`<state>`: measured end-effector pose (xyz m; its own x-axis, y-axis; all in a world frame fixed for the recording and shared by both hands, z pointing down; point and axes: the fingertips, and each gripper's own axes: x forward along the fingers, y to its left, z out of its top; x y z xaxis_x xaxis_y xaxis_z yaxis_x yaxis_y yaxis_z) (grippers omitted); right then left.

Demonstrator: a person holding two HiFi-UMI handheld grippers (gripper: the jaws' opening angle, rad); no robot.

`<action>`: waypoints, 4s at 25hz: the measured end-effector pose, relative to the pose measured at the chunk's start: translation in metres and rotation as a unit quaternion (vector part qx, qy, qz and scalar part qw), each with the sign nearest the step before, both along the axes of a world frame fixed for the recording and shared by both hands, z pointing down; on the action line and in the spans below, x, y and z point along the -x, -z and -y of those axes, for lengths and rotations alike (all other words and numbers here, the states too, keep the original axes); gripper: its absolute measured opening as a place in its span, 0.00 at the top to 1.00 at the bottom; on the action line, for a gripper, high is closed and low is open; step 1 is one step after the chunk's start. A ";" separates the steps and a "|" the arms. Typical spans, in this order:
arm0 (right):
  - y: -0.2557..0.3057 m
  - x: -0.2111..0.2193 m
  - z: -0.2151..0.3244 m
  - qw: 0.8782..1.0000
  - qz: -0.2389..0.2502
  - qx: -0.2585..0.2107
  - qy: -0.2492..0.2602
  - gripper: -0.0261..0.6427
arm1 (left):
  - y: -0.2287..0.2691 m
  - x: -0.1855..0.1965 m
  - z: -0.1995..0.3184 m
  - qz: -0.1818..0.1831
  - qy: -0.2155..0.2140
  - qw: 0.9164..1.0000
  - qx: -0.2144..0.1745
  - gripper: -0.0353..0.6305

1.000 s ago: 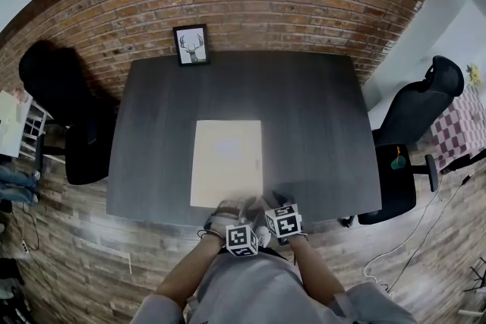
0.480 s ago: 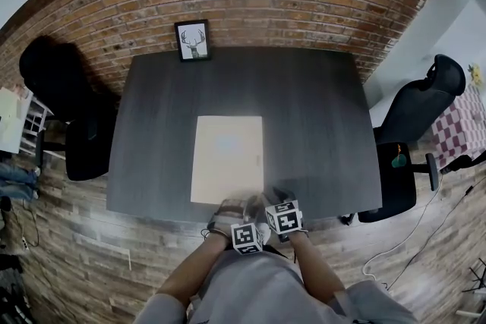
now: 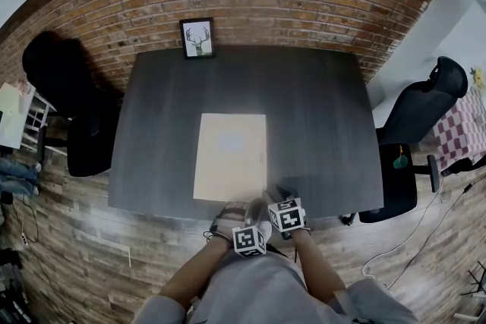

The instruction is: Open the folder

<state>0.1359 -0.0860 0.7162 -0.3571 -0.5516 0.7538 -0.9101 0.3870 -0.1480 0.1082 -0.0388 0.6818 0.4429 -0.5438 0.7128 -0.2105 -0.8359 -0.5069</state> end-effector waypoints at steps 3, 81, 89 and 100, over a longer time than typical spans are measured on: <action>0.000 0.000 0.000 1.000 0.000 0.001 -0.001 0.75 | 0.014 0.003 0.003 -0.027 0.021 0.999 0.005 0.92; 0.002 0.004 0.001 0.998 -0.057 -0.009 0.024 0.78 | 0.091 0.455 0.043 -0.103 0.624 0.760 -0.153 0.94; 0.037 0.015 0.008 0.997 -0.044 -0.068 0.013 0.94 | 0.139 0.433 0.056 -0.133 0.575 0.783 -0.198 0.94; 0.185 0.033 0.042 0.971 0.026 -0.237 -0.017 0.96 | 0.258 0.348 0.083 -0.264 0.487 0.795 -0.248 0.94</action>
<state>0.1025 -0.1278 0.5316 -0.3627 -0.8445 0.3940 -0.9199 0.3922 -0.0062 -0.2403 -0.1217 0.4238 -0.1929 -0.9683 0.1588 -0.9285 0.1278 -0.3485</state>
